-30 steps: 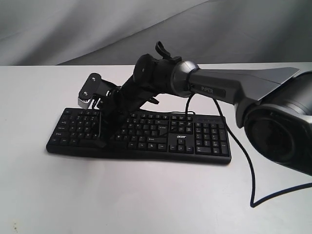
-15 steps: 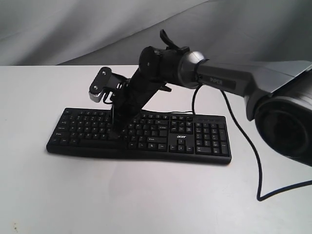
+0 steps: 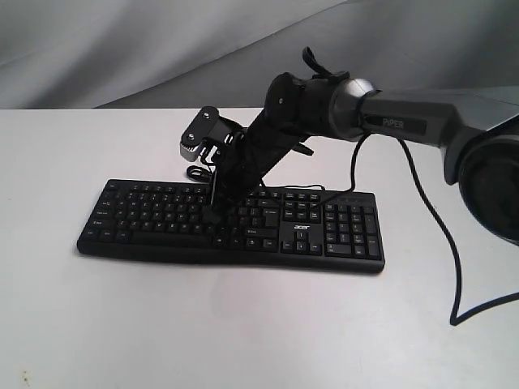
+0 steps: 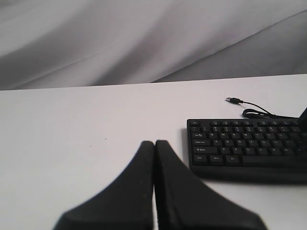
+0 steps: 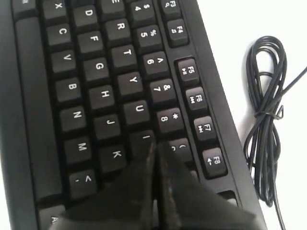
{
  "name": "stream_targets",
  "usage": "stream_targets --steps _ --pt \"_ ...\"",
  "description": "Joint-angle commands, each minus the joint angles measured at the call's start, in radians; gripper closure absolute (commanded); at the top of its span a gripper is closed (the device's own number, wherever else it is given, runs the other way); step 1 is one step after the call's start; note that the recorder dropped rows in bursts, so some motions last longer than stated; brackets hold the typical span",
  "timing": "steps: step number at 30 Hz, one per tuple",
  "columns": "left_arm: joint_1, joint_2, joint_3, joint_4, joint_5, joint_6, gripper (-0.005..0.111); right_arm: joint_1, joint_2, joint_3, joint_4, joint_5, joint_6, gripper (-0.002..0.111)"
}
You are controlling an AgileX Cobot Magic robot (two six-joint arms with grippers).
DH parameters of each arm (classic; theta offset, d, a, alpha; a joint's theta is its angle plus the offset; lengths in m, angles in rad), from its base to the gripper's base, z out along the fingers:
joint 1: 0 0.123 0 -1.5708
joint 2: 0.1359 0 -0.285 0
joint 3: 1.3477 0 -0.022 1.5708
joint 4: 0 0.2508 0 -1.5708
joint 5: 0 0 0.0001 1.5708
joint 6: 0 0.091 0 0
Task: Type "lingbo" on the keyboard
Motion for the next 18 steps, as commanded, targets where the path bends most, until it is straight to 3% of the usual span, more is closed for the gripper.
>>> stream_targets --steps 1,18 --pt "0.001 -0.004 0.005 -0.004 -0.007 -0.002 0.106 -0.005 -0.016 0.006 0.020 -0.006 -0.012 0.108" --pt "0.001 -0.004 0.005 -0.004 -0.007 -0.002 0.106 -0.005 0.014 0.006 0.019 -0.008 -0.012 0.108"
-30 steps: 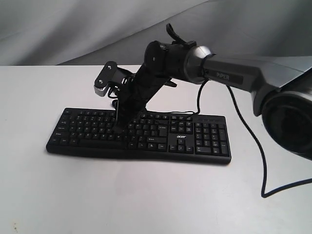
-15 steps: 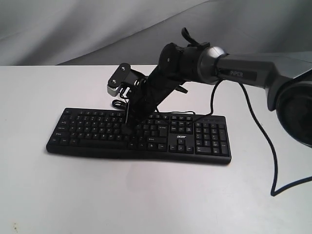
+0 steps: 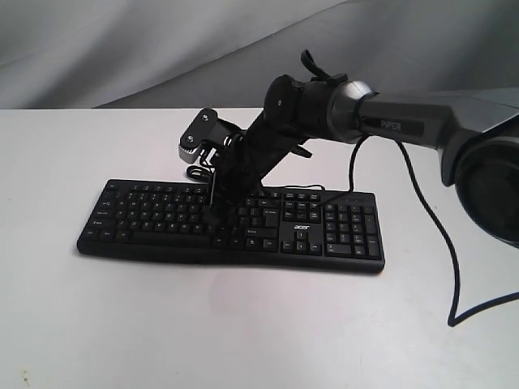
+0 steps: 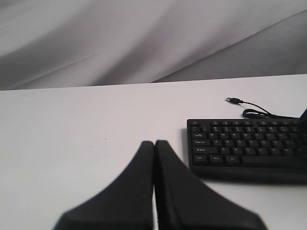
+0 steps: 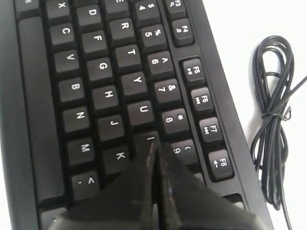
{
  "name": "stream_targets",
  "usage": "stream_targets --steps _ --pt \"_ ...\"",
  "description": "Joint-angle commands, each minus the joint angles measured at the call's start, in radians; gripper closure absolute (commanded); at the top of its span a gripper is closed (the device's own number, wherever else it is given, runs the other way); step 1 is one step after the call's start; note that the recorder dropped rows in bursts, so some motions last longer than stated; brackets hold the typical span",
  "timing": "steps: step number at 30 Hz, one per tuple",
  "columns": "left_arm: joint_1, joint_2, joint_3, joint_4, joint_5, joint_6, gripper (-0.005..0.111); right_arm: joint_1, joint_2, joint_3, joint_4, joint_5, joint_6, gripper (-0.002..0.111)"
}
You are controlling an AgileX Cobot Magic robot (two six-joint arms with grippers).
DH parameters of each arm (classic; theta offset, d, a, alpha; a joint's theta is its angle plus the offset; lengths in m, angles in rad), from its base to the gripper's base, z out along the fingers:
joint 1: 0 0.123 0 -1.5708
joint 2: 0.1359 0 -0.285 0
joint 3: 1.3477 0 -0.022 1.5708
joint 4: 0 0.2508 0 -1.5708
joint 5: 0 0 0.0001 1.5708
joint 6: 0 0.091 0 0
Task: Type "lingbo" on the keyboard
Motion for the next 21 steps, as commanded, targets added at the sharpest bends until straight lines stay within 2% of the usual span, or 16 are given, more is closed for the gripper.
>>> stream_targets --steps 1,21 --pt "0.001 -0.004 0.005 -0.004 -0.007 -0.002 0.106 -0.003 0.009 0.006 0.009 -0.007 -0.005 0.108" --pt "0.001 -0.004 0.005 -0.004 -0.007 -0.002 0.106 -0.003 0.022 0.006 0.011 -0.001 -0.005 0.108"
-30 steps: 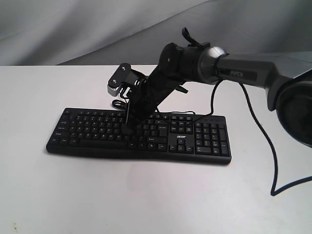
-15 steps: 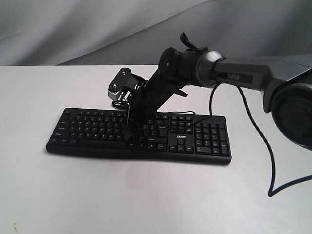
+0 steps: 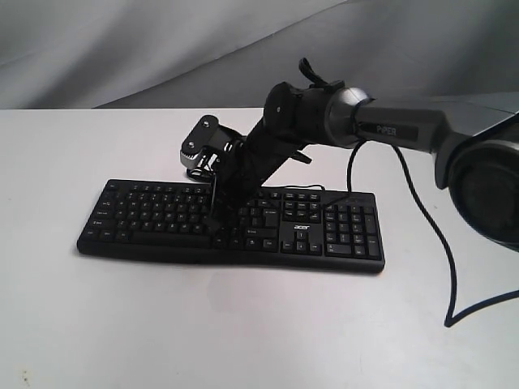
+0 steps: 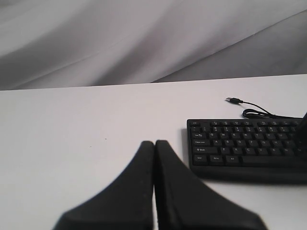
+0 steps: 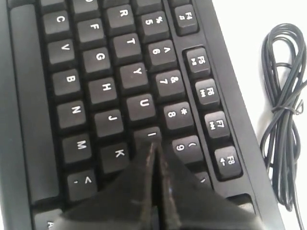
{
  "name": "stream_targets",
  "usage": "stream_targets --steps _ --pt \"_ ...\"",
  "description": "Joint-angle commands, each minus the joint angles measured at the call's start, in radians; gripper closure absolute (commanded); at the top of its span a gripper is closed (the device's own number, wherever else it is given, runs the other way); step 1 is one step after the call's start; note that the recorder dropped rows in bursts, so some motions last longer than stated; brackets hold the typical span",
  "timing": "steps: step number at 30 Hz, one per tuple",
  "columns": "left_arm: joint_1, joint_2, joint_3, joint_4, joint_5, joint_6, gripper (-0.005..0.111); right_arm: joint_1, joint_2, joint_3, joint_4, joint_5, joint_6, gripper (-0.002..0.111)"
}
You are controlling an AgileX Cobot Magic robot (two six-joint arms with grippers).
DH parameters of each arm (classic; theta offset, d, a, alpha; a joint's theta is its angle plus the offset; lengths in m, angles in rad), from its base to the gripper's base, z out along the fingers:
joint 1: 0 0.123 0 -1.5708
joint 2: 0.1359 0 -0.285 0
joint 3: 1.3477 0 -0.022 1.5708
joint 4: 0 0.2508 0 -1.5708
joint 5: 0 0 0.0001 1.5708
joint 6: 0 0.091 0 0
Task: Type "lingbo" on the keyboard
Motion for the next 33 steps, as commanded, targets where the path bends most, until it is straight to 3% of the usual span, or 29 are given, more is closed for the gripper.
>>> stream_targets --steps 1,16,26,33 --pt "0.001 -0.004 0.005 -0.004 -0.007 -0.002 0.106 -0.003 0.002 0.006 0.007 0.002 -0.003 0.108" --pt "0.001 -0.004 0.005 -0.004 -0.007 -0.002 0.106 -0.003 -0.155 0.006 -0.011 0.153 0.039 0.108" --pt "0.001 -0.004 0.005 -0.004 -0.007 -0.002 0.106 -0.001 -0.415 0.018 -0.027 0.245 0.125 0.108" --pt "0.001 -0.004 0.005 -0.004 -0.007 -0.002 0.106 0.005 -0.810 0.297 -0.104 -0.003 0.194 0.108"
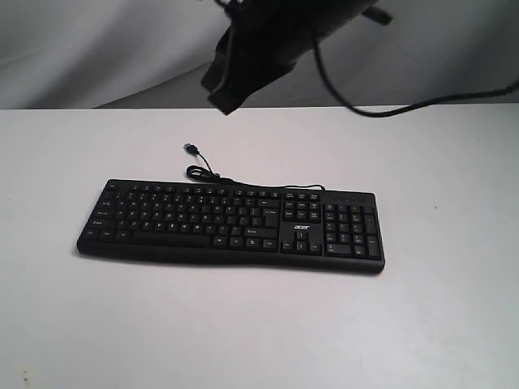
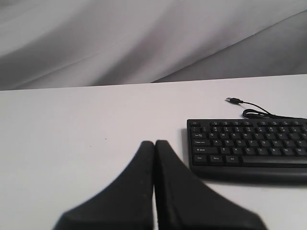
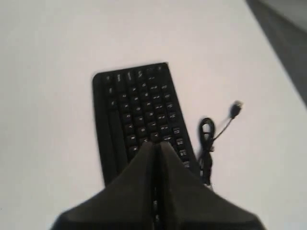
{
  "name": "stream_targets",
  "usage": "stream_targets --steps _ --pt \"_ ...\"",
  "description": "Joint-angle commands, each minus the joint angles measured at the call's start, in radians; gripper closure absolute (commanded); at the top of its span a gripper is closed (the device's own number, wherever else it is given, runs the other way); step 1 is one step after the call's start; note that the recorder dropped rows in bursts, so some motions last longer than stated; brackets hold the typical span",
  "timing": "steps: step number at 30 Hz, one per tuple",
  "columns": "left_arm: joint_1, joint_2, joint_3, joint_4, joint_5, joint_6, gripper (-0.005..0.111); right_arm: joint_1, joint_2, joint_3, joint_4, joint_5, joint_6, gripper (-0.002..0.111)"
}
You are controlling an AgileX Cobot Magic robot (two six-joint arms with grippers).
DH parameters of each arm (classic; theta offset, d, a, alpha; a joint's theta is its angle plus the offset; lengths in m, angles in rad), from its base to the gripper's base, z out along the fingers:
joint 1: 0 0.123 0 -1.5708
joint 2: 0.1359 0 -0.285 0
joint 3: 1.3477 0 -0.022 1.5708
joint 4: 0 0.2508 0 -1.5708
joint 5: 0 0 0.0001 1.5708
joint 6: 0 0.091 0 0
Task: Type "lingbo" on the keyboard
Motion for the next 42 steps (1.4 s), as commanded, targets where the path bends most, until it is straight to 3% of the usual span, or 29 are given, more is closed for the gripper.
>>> stream_targets --steps 1,8,15,23,26,31,34,42 --pt "0.001 -0.004 0.005 -0.004 -0.007 -0.002 0.106 0.005 -0.273 0.217 -0.064 -0.209 0.070 0.108" --pt "0.001 -0.004 0.005 -0.004 -0.007 -0.002 0.106 0.005 -0.709 0.634 -0.065 -0.643 0.142 0.108" --pt "0.001 -0.004 0.005 -0.004 -0.007 -0.002 0.106 0.005 -0.993 0.820 0.003 -0.640 0.154 0.108" --pt "0.001 -0.004 0.005 -0.004 -0.007 -0.002 0.106 0.005 -1.227 0.825 0.026 -0.704 0.154 0.108" --pt "0.001 -0.004 0.005 -0.004 -0.007 -0.002 0.106 0.005 -1.323 0.827 -0.036 -0.697 0.129 0.108" --pt "0.001 -0.004 0.005 -0.004 -0.007 -0.002 0.106 -0.004 -1.436 0.845 -0.186 -0.611 0.286 0.108" --pt "0.001 -0.004 0.005 -0.004 -0.007 -0.002 0.106 -0.095 -1.497 0.924 -0.265 -0.620 0.401 0.108" --pt "0.001 -0.004 0.005 -0.004 -0.007 -0.002 0.106 -0.493 -1.638 1.256 -0.281 -0.646 0.541 0.108"
